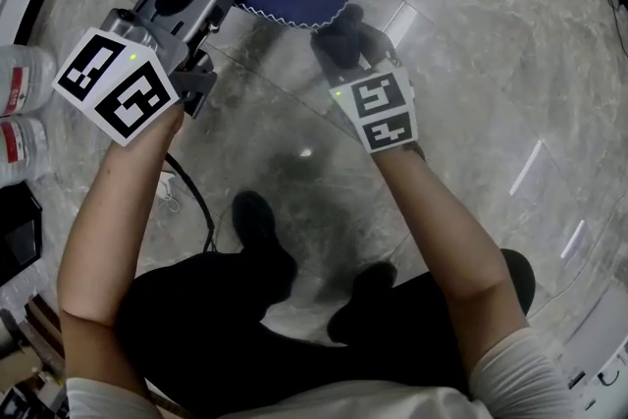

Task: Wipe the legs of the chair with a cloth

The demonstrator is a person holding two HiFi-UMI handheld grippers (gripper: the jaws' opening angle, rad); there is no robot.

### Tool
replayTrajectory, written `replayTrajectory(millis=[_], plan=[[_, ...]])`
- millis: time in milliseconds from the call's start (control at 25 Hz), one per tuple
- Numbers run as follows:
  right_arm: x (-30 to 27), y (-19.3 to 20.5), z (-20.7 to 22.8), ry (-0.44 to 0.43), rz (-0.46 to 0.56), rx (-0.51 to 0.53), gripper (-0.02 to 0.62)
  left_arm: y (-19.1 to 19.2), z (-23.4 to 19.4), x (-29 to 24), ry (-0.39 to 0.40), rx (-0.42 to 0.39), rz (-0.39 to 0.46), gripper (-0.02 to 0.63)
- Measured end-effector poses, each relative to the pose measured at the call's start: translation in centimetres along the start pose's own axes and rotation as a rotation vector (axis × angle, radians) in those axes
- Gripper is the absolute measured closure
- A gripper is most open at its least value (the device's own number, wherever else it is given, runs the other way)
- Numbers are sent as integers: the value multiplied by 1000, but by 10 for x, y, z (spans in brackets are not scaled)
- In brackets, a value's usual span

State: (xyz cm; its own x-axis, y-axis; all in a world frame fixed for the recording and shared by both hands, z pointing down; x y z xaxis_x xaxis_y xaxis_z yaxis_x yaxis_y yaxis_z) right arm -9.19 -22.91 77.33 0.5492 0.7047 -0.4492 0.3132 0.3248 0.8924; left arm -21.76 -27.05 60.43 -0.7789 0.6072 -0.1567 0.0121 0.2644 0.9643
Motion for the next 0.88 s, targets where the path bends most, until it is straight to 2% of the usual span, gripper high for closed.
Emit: replayTrajectory(millis=[120,200,320,400,720,880], plan=[[22,-52,-1,1,106,-18,428,-1,0,-1,-5,-1,-6,601],[29,-65,-2,3,163,-16,428,-1,1,-1,-7,-5,-13,601],[23,-48,-1,22,245,-3,428,-1,1,-1,-5,-6,-19,601],[10,-16,0,34,242,-13,423,-1,1,-2,-1,-5,-14,601],[-63,146,7,33,-83,-103,411,-2,0,-3,9,-14,-4,601],[-87,213,7,6,-358,-167,413,2,-1,-1,11,9,-16,601]])
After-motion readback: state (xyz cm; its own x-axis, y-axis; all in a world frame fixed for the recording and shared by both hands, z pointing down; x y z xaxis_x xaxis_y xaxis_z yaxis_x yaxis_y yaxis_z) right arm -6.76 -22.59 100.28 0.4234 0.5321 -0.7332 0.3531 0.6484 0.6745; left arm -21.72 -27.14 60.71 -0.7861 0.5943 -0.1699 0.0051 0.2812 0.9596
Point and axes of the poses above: the fingertips, and each gripper's own axes: x backward along the fingers, z to its right, y out of its underside, the point moved 4 cm from there along x, backward along the fingers, and after that the axes turned 2 degrees about x, right-handed, at the moved point
